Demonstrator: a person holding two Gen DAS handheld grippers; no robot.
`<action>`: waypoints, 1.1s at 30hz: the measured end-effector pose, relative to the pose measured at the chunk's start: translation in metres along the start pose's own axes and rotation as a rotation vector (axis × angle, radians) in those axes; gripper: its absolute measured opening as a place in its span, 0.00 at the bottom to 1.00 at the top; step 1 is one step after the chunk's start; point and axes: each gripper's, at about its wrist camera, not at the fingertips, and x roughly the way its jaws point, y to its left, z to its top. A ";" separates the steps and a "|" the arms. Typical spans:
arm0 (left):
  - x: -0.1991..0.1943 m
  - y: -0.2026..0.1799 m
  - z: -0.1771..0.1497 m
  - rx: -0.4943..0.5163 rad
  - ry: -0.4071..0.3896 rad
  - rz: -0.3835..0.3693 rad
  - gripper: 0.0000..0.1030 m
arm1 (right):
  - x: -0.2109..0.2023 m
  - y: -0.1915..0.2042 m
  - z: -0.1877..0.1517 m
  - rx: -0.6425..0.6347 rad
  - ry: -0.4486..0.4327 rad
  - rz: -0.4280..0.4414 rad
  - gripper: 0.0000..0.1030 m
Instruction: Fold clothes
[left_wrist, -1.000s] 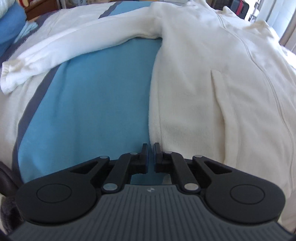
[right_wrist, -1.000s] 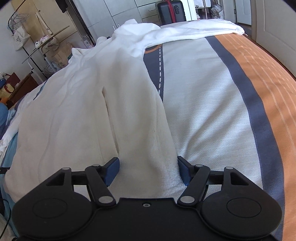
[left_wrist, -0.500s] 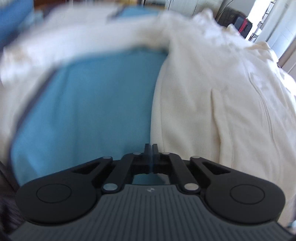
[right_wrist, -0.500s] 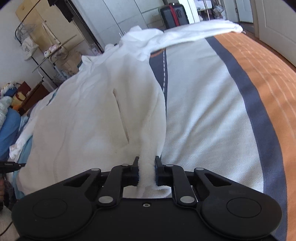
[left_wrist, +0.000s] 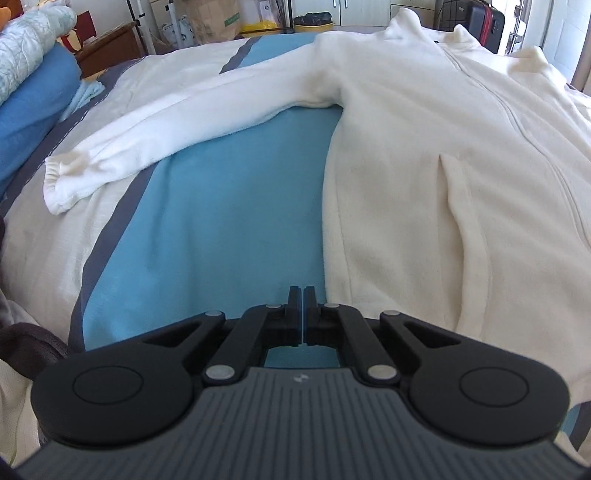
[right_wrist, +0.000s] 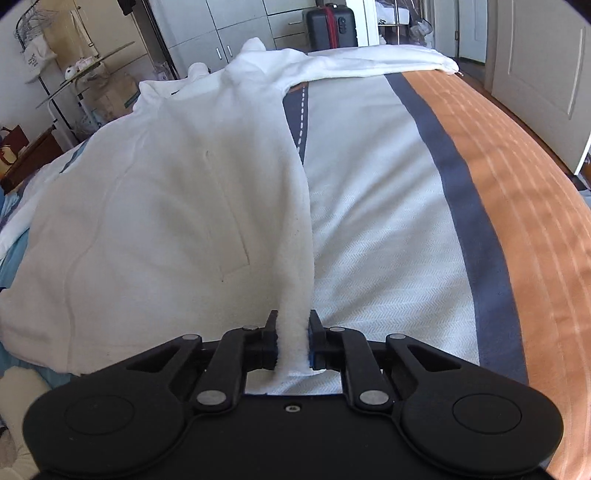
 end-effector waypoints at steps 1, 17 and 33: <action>0.001 -0.001 -0.001 0.004 -0.003 0.005 0.02 | -0.001 -0.001 0.002 -0.003 0.002 0.004 0.22; -0.012 -0.044 0.025 0.022 -0.163 -0.066 0.48 | -0.043 -0.068 0.154 0.302 -0.195 0.362 0.39; -0.011 -0.233 0.140 0.039 -0.210 -0.189 0.57 | 0.000 -0.059 0.359 0.261 -0.070 0.313 0.63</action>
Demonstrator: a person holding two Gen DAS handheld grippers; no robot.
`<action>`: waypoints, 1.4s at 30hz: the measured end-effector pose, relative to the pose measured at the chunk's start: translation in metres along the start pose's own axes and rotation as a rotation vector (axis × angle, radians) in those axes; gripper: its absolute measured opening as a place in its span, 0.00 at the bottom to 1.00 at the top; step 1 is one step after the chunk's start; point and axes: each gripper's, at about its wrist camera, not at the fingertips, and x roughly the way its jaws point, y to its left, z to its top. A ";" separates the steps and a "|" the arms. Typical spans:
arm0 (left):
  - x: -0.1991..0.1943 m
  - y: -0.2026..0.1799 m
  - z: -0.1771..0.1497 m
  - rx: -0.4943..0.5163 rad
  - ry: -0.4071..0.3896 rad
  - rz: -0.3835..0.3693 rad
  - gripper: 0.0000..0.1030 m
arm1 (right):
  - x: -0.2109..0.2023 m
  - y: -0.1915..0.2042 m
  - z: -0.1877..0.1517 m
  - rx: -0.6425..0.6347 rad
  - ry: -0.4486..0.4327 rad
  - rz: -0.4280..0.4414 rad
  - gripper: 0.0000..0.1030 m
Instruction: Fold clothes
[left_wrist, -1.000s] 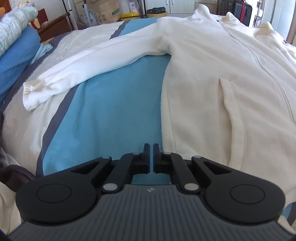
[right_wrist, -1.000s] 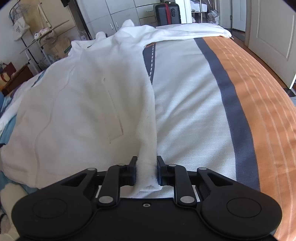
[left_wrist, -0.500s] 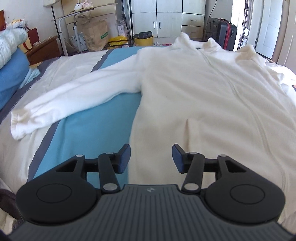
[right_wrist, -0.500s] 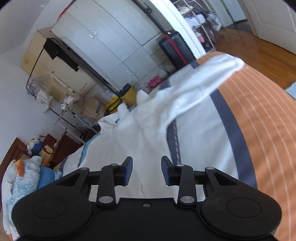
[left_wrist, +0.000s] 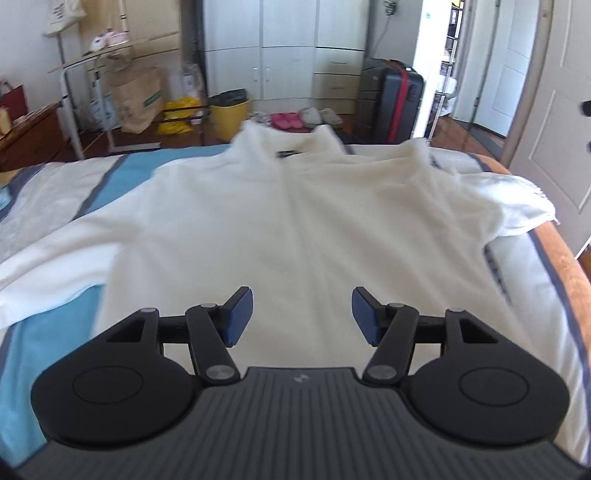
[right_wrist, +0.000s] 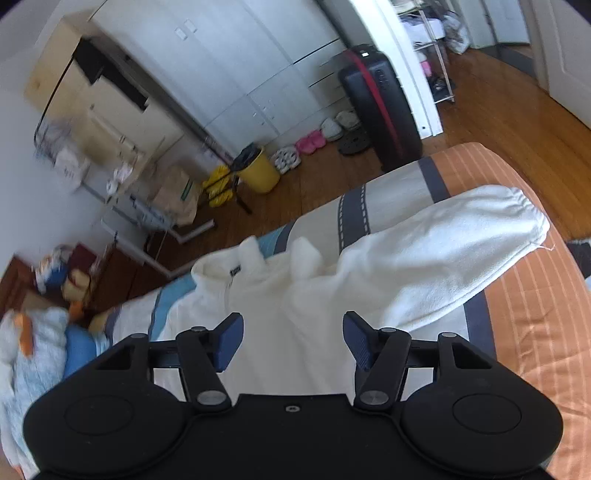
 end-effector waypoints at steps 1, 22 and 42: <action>0.008 -0.015 0.004 0.008 0.002 -0.012 0.57 | 0.009 -0.019 -0.004 0.053 -0.052 -0.017 0.63; 0.184 -0.114 0.089 0.058 0.086 0.001 0.61 | 0.111 -0.253 0.002 0.421 -0.311 -0.188 0.66; 0.270 -0.060 0.162 0.098 0.039 0.232 0.61 | 0.061 -0.251 0.025 0.281 -0.482 -0.674 0.07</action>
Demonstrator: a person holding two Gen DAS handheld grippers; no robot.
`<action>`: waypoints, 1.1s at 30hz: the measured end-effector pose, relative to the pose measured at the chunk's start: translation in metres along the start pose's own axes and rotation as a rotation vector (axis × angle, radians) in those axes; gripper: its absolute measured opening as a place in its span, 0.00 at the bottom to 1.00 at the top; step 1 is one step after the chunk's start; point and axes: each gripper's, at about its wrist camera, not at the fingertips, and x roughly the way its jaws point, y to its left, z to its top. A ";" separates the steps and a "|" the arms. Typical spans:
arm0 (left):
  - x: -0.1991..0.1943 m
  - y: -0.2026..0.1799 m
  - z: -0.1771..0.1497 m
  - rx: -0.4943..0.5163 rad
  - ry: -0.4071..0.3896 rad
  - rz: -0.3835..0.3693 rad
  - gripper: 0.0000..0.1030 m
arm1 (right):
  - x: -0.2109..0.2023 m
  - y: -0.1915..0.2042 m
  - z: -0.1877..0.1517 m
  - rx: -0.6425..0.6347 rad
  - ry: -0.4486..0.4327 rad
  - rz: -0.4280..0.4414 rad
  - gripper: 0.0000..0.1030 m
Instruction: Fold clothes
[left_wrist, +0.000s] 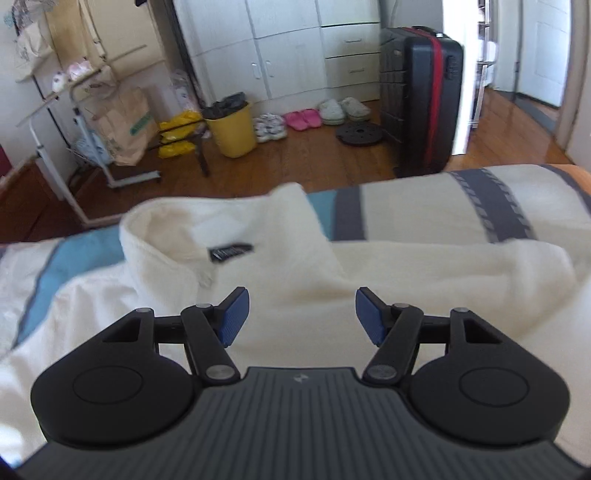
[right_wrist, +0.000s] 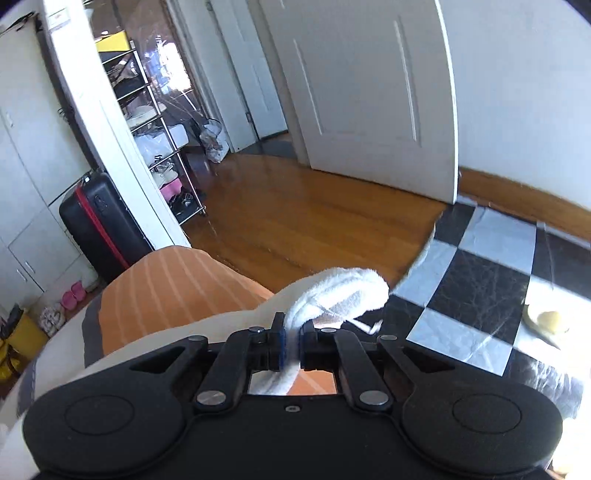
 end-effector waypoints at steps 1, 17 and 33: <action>0.006 0.003 0.005 -0.002 -0.006 0.030 0.62 | 0.000 -0.003 0.001 0.030 0.013 0.015 0.07; 0.068 -0.034 0.035 0.201 0.100 0.010 0.09 | 0.001 0.001 -0.006 0.058 0.011 0.087 0.10; 0.081 0.018 0.050 -0.124 0.040 -0.019 0.16 | -0.076 0.021 -0.003 -0.027 -0.448 -0.021 0.07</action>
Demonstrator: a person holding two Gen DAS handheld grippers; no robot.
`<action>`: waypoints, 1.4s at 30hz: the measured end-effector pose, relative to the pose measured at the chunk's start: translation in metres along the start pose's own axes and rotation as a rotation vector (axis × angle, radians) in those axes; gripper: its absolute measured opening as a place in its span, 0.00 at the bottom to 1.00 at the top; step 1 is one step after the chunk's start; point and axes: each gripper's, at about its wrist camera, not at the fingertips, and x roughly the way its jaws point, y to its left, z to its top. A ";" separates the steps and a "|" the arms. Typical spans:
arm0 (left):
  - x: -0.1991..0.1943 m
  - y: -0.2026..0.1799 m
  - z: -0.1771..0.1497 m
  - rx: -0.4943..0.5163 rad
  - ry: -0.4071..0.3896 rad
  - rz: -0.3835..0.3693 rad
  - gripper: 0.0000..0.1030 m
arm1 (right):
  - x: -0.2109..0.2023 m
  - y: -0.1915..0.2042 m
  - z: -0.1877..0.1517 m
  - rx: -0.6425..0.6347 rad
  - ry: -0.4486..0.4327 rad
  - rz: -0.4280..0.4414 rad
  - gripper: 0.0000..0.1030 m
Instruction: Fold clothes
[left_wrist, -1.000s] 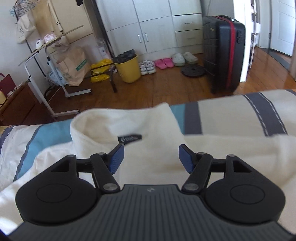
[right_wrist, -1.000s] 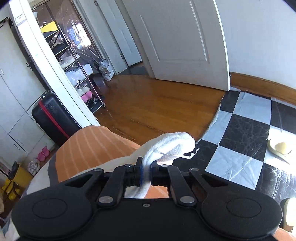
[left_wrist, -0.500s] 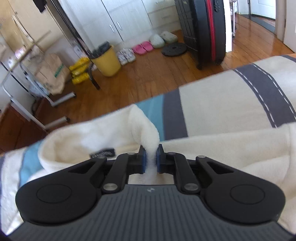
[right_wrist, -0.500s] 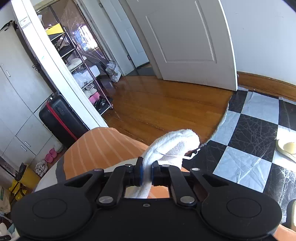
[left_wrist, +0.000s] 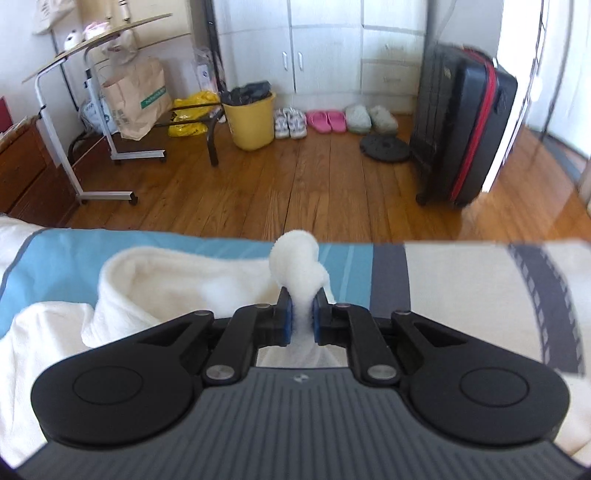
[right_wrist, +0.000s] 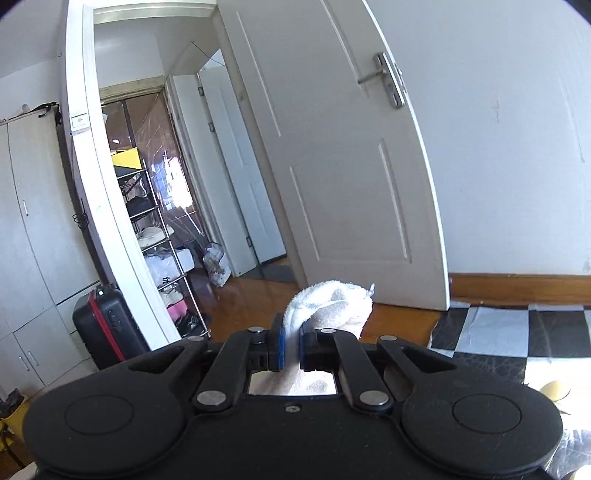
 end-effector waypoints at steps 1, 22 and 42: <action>0.000 -0.006 0.000 0.032 0.003 0.022 0.19 | 0.004 0.002 -0.001 -0.021 0.030 -0.013 0.07; -0.080 -0.114 -0.055 0.166 0.059 -0.417 0.67 | 0.031 -0.078 -0.022 0.521 0.570 0.198 0.13; -0.132 -0.152 -0.137 0.547 0.033 -0.435 0.31 | -0.012 -0.051 -0.015 0.309 0.729 0.322 0.63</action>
